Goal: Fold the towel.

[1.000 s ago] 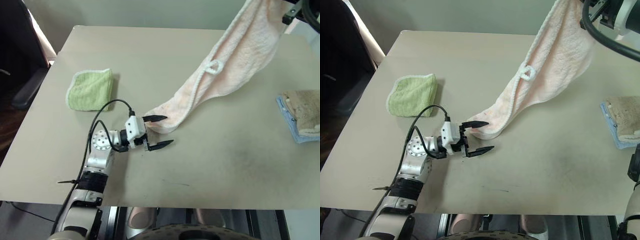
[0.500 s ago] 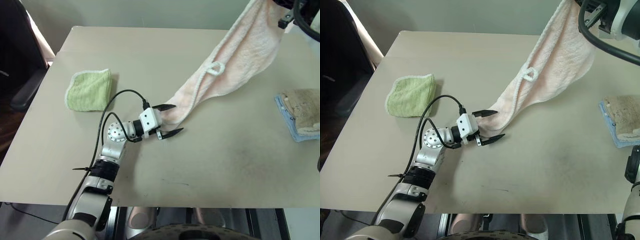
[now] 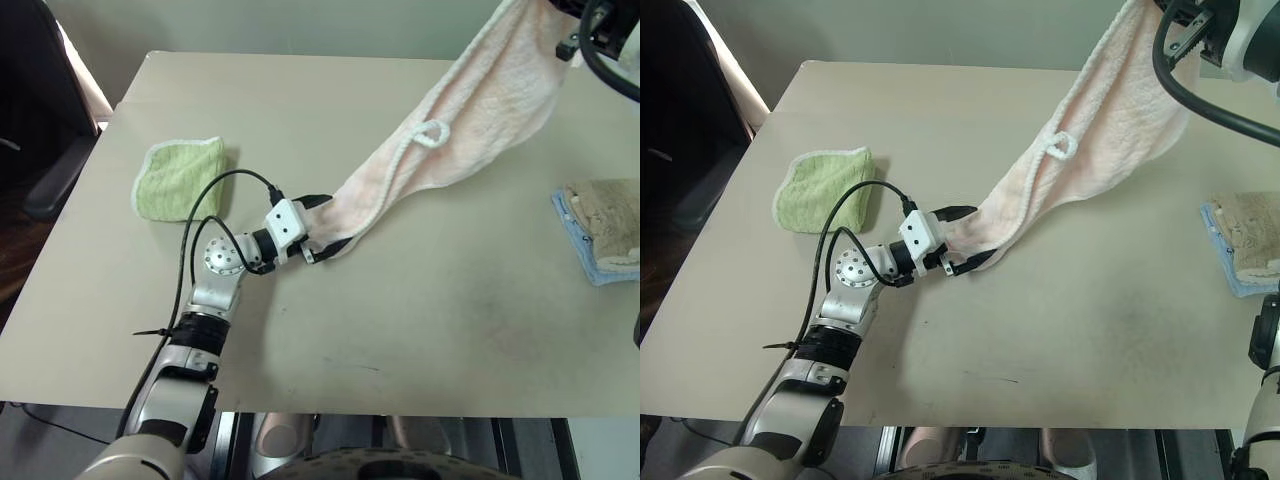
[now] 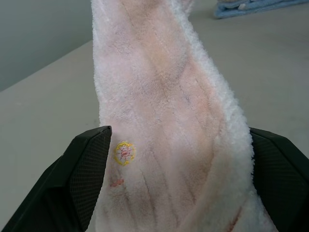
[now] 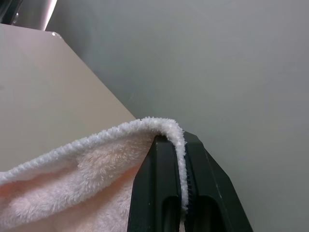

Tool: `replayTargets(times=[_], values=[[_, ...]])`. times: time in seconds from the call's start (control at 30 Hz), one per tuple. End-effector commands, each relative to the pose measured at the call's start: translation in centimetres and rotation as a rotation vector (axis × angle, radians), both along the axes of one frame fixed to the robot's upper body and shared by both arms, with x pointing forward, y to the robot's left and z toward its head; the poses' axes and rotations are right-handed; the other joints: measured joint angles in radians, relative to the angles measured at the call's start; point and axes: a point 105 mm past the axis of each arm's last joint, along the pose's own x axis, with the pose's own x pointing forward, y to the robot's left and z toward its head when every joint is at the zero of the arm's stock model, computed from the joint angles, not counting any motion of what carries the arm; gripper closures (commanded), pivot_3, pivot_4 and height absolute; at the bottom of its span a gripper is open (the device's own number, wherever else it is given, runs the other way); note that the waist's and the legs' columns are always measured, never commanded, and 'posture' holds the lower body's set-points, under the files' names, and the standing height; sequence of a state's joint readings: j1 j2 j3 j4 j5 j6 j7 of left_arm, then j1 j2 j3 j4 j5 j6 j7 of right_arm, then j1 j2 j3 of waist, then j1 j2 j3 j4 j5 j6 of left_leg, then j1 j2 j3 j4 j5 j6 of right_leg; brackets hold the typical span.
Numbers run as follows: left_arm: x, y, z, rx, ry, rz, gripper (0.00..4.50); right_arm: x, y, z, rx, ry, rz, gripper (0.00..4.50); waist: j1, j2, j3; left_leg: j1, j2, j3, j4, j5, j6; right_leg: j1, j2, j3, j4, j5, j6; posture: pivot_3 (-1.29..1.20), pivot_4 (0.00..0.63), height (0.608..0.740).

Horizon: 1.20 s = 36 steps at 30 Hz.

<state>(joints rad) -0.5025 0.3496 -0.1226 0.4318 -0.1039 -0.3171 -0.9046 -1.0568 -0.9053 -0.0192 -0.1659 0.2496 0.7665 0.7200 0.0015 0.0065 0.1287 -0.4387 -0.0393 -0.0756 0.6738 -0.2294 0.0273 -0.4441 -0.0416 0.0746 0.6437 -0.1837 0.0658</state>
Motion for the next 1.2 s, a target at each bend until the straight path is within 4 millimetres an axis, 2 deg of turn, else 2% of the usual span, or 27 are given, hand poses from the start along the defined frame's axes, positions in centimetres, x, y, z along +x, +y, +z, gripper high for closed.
replayTargets(times=[0.03,0.13,0.23,0.33,0.4,0.47,0.73,0.87,0.97,1.03,1.2], values=[[-0.1,-0.2,1.7,-0.047,-0.05,-0.013,0.0,-0.7,-0.1,1.3,-0.006,-0.064,-0.003,4.47,0.0,0.0,0.0,0.0,0.0,0.0,0.0,0.0,0.0,0.0,0.0,0.0,0.0,0.0,0.0,0.0,0.15,0.728],[0.2,-0.1,2.1,-0.072,-0.055,-0.002,0.0,-0.7,-0.1,1.3,-0.006,-0.063,-0.002,4.47,0.0,0.0,0.0,0.0,0.0,0.0,0.0,0.0,0.0,0.0,0.0,0.0,0.0,0.0,0.0,0.0,0.15,0.728],[0.5,0.3,1.9,-0.046,-0.079,0.017,0.59,-0.7,-0.1,1.1,-0.007,-0.06,-0.005,4.5,0.0,0.0,0.0,0.0,0.0,0.0,0.0,0.0,0.0,0.0,0.0,0.0,0.0,0.0,0.0,0.0,0.15,0.728],[0.7,0.4,2.0,-0.044,-0.093,0.03,0.59,-0.7,-0.2,1.0,-0.008,-0.058,-0.006,4.5,0.0,0.0,0.0,0.0,0.0,0.0,0.001,0.0,0.0,0.0,0.0,0.0,0.0,0.0,0.0,0.0,0.15,0.728],[0.7,0.4,1.9,-0.04,-0.096,0.024,0.9,-0.7,-0.1,1.1,-0.008,-0.06,-0.005,4.5,0.0,0.0,0.0,0.0,0.0,0.0,0.001,0.0,0.0,0.0,0.0,0.0,0.0,0.0,0.001,0.0,0.15,0.728],[0.7,0.5,1.8,-0.028,-0.096,0.021,1.47,-0.8,0.1,1.0,-0.011,-0.06,-0.004,4.5,0.0,0.0,0.0,0.0,0.0,0.0,0.001,0.0,-0.001,0.0,0.0,0.0,0.0,0.0,0.001,0.0,0.15,0.728],[0.6,1.1,1.0,0.015,-0.066,-0.002,4.4,-0.5,0.1,0.7,-0.054,-0.074,-0.022,4.5,0.0,0.0,0.0,0.0,0.0,0.0,0.001,0.002,-0.003,0.0,0.0,0.0,0.0,0.0,0.001,0.0,0.15,0.728],[0.6,1.3,1.0,0.007,-0.038,-0.012,4.46,-0.6,0.1,1.0,-0.058,-0.081,-0.025,4.5,0.0,0.0,0.0,-0.001,0.0,0.0,0.001,0.002,-0.003,0.0,0.0,0.0,0.0,0.0,0.0,0.0,0.15,0.728],[1.2,1.6,1.8,-0.042,-0.037,0.019,4.46,-0.6,0.0,1.0,-0.059,-0.084,-0.035,4.5,0.0,0.0,0.0,-0.001,0.0,0.0,0.001,0.002,-0.003,0.0,0.0,0.0,0.0,0.0,0.001,0.0,0.15,0.728],[2.5,2.6,3.6,-0.133,-0.055,0.099,4.46,-0.5,-0.5,1.0,-0.059,-0.085,-0.053,4.5,0.0,0.0,0.0,-0.001,0.0,0.0,0.001,0.002,-0.003,0.0,0.0,0.0,0.0,0.0,0.001,0.0,0.15,0.728],[6.4,6.7,9.0,-0.28,-0.181,0.341,4.46,0.3,-2.6,1.0,-0.059,-0.078,-0.122,4.5,0.004,0.0,0.0,-0.002,0.0,0.0,0.002,0.002,-0.003,-0.001,0.0,-0.001,0.0,0.003,0.0,0.0,0.15,0.728]])
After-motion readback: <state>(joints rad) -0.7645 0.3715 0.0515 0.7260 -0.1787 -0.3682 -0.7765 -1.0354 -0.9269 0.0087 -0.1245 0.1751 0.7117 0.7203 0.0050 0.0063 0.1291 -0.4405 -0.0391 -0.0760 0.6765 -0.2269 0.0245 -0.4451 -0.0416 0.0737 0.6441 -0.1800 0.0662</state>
